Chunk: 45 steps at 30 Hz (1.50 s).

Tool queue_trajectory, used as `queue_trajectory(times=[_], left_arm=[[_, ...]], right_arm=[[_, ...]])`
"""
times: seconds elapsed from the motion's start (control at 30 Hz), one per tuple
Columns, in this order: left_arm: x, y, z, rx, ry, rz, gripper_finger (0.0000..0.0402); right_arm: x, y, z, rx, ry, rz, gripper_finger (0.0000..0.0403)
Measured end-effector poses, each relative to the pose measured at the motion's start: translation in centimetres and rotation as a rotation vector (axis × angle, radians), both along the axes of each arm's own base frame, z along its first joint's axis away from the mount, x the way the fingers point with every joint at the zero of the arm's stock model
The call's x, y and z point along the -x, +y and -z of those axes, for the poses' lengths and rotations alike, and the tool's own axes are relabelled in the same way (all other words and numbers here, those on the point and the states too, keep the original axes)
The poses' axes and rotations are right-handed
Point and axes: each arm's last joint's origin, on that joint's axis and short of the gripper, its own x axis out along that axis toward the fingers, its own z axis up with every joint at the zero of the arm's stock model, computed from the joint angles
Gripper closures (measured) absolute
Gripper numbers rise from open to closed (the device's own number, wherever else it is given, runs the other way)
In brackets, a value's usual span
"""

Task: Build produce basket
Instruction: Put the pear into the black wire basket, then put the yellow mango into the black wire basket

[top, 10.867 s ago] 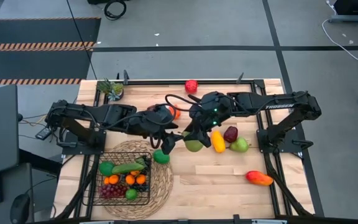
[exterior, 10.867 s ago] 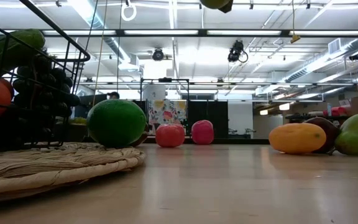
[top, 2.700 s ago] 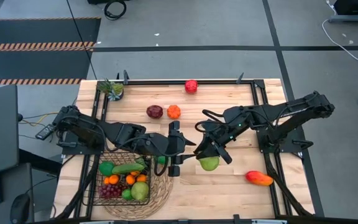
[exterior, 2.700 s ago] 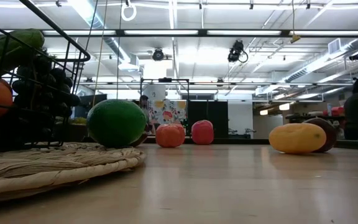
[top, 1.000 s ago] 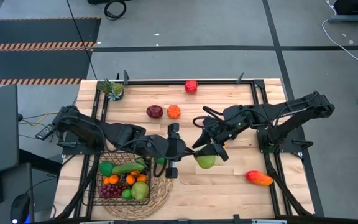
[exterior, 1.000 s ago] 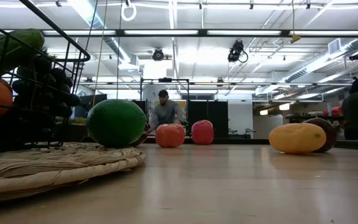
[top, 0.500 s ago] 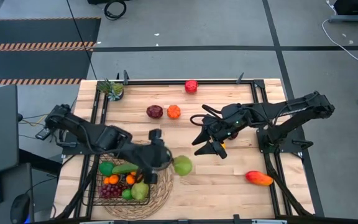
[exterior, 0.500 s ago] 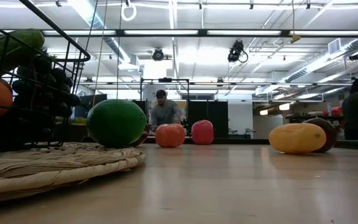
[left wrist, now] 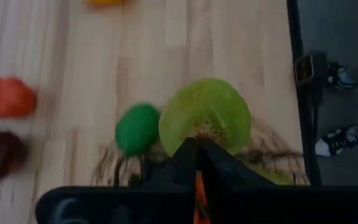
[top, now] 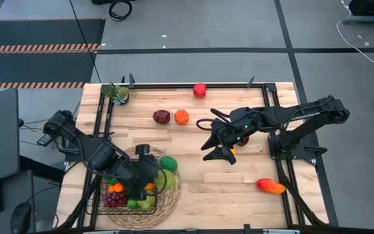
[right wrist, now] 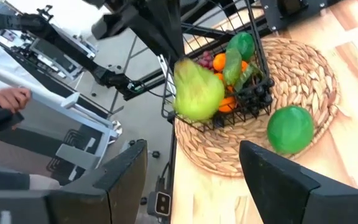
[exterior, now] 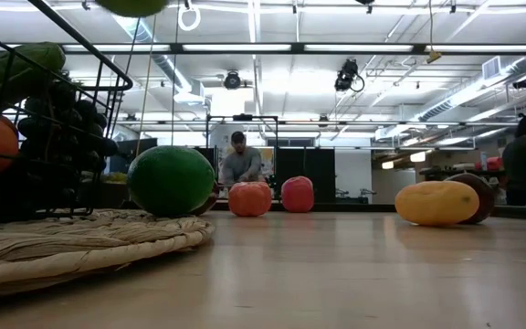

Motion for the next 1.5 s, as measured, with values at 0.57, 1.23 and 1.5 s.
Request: queue_trajectory(times=[0.57, 1.23, 1.5], left_arm=[[5.3, -2.0, -0.3, 0.058, 0.114, -0.115, 0.0364], [2.7, -0.3, -0.8, 0.183, -0.054, -0.420, 0.0217], [-1.5, 2.4, -2.0, 0.248, -0.242, -0.431, 0.0189]], right_arm=[[0.1, -0.1, 0.3, 0.021, 0.024, 0.017, 0.0143], [2.8, -1.9, 4.0, 0.281, 0.482, 0.238, 0.0143], [4.1, -2.4, 8.1, 0.261, 0.705, 0.334, 0.0123]])
